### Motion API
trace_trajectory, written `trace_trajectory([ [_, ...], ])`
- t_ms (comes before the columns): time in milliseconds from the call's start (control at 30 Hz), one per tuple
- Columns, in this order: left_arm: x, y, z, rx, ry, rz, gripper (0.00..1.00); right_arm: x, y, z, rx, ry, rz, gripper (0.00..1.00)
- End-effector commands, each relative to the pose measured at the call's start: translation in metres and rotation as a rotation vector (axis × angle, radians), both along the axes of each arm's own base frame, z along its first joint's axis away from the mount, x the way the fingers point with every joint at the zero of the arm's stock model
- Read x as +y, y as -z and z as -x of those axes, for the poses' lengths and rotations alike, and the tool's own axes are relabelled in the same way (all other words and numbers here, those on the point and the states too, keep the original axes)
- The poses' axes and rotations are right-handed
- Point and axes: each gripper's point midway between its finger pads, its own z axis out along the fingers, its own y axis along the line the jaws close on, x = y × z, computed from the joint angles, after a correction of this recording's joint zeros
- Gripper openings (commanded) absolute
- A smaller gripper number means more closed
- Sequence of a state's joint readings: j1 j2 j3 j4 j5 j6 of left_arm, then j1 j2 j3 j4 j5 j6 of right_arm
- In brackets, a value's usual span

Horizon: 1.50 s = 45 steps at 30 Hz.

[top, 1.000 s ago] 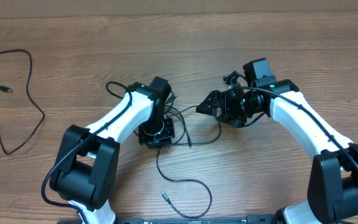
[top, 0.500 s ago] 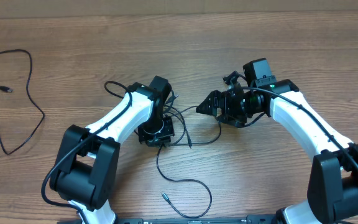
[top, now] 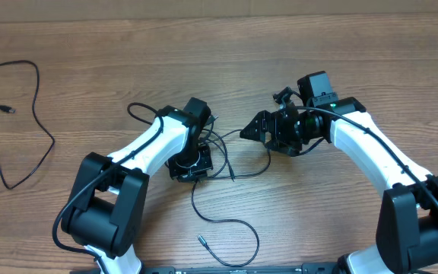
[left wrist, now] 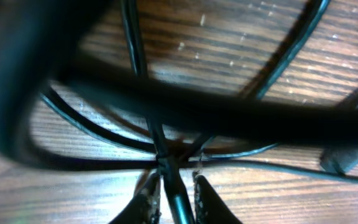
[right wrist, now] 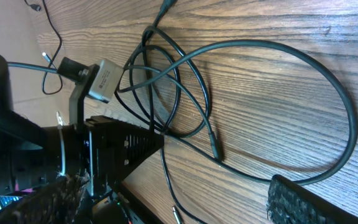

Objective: Untangle cables

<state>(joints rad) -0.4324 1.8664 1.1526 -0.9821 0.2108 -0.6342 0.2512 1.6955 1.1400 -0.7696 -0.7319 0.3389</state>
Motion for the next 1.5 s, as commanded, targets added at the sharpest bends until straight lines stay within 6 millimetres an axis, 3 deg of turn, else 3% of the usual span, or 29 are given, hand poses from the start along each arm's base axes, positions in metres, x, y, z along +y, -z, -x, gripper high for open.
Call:
trace_trajectory([
  [0, 0.003, 0.008, 0.007, 0.018, -0.005, -0.027, 0.1, 0.003, -0.008, -0.006, -0.043, -0.019, -0.008, 0.94],
  [67, 0.003, 0.008, 0.007, 0.018, -0.005, -0.027, 0.04, 0.003, -0.008, -0.006, -0.043, -0.019, -0.007, 0.94],
  [333, 0.003, 0.007, 0.007, 0.023, -0.007, -0.02, 0.04, 0.003, -0.008, -0.006, -0.044, -0.019, -0.007, 0.95],
  [467, -0.01, -0.004, 0.008, 0.035, 0.117, 0.092, 0.04, 0.003, -0.008, -0.006, -0.043, -0.019, -0.007, 0.95],
  [767, -0.029, -0.078, -0.01, 0.049, 0.235, 0.336, 0.04, 0.003, -0.008, -0.006, -0.042, -0.019, -0.008, 0.95],
  [1000, -0.058, -0.144, -0.017, 0.003, 0.311, 0.629, 0.04, 0.003, -0.007, -0.005, 0.004, 0.018, -0.01, 0.95],
  [1200, -0.069, -0.17, -0.022, -0.001, 0.264, 0.764, 0.04, 0.005, -0.009, -0.003, 0.132, 0.129, -0.033, 0.93],
  [1400, -0.083, -0.189, -0.021, 0.012, 0.228, 0.901, 0.04, 0.019, -0.019, 0.005, 0.312, 0.222, -0.107, 0.54],
  [1467, -0.085, -0.192, -0.021, 0.013, 0.224, 0.921, 0.04, 0.024, -0.021, 0.008, 0.369, 0.252, -0.119, 0.49],
])
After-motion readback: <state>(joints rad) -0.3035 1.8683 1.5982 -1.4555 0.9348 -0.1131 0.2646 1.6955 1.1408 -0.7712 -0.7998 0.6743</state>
